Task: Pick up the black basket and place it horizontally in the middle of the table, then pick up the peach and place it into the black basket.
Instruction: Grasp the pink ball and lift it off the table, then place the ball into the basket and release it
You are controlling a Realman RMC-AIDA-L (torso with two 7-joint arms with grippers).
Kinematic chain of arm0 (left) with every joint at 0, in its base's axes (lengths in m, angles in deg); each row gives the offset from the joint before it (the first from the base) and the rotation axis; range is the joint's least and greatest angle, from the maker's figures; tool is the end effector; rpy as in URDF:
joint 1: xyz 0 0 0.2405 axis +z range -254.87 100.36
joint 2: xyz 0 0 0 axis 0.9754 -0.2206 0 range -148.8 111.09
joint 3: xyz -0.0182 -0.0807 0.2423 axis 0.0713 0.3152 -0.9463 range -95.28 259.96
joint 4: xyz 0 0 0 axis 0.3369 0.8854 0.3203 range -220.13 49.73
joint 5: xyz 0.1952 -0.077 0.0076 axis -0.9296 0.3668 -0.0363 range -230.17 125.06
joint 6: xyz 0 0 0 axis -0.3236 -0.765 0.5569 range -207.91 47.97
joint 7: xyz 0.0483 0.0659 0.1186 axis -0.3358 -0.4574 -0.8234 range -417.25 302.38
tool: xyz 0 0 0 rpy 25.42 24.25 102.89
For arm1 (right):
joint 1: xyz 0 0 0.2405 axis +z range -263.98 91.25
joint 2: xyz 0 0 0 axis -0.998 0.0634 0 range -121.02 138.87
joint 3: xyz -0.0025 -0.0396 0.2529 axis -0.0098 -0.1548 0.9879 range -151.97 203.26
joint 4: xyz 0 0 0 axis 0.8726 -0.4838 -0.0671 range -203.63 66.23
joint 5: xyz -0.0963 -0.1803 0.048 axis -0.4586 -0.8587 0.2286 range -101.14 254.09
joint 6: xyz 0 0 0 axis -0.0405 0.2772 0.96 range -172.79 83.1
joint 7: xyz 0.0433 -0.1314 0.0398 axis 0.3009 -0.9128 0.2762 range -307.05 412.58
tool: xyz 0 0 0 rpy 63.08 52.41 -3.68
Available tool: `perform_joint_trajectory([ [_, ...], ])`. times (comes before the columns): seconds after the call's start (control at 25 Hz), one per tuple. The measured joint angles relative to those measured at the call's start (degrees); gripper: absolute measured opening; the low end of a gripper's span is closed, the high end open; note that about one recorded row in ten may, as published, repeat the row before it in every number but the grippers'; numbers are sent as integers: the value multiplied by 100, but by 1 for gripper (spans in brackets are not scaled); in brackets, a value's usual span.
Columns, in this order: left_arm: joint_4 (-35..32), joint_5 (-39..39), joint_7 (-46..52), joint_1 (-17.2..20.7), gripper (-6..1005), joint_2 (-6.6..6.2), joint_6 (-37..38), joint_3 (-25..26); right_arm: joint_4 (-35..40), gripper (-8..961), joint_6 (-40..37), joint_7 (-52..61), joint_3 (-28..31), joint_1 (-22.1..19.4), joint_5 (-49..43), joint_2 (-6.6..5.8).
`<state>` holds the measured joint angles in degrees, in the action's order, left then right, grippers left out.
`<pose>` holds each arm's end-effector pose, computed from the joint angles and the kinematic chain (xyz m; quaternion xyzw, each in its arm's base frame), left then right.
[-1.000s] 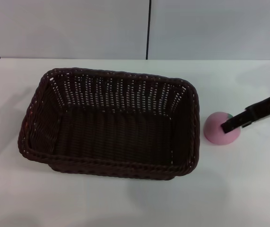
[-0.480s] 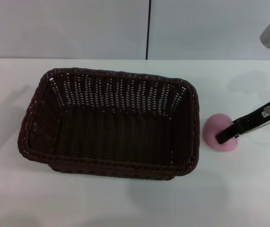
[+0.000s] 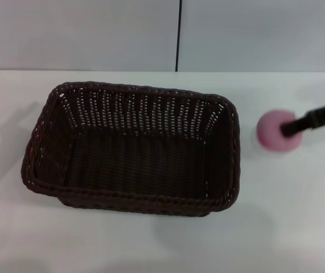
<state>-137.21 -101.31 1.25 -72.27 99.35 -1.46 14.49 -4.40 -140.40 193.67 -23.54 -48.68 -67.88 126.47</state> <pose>-0.3099 0.2412 0.0797 -0.7637 -0.1842 -0.4303 0.4446 0.2282 0.3659 0.0513 -0.8611 0.4888 -0.0312 0.1368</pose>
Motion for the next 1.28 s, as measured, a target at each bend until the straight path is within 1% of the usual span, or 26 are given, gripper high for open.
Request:
perform_joint_trajectory([
  [0.12,0,0,-5,4,647,0,19,5,1028,218,-514,138,143,-199,497,-1],
  [0.24,24,0,-43,2,647,0,22,6,1790,201,-854,311,140,-228,1002,-3],
  [0.36,48,-3,-59,-1,647,0,26,8,2077,184,-1118,361,78,-90,1590,-4],
  [0.48,53,-18,-64,6,647,0,41,9,1841,160,-1154,196,-41,130,2133,9],
  [0.56,53,-18,-63,23,648,1,56,9,1358,143,-1022,-1,-195,339,2372,6],
  [0.68,53,-24,-33,48,648,0,68,9,373,120,-844,-377,-272,707,2478,1],
  [0.72,53,-25,-23,55,648,0,73,10,-148,113,-653,-662,-253,861,2508,21],
  [0.76,53,-26,-16,61,648,1,84,10,-148,106,-653,-662,-253,861,2508,21],
  [0.84,53,-25,-12,78,648,1,103,10,-417,92,-455,-871,-252,905,2573,37],
  [0.92,51,-22,-11,99,648,1,107,9,-664,158,-342,-1101,-250,927,2733,38],
  [1.04,51,-19,-10,102,648,0,107,10,-761,256,-337,-1205,-236,941,2835,27],
  [1.28,51,-14,-8,94,648,1,91,9,-811,495,-323,-1339,-229,908,2940,37],
])
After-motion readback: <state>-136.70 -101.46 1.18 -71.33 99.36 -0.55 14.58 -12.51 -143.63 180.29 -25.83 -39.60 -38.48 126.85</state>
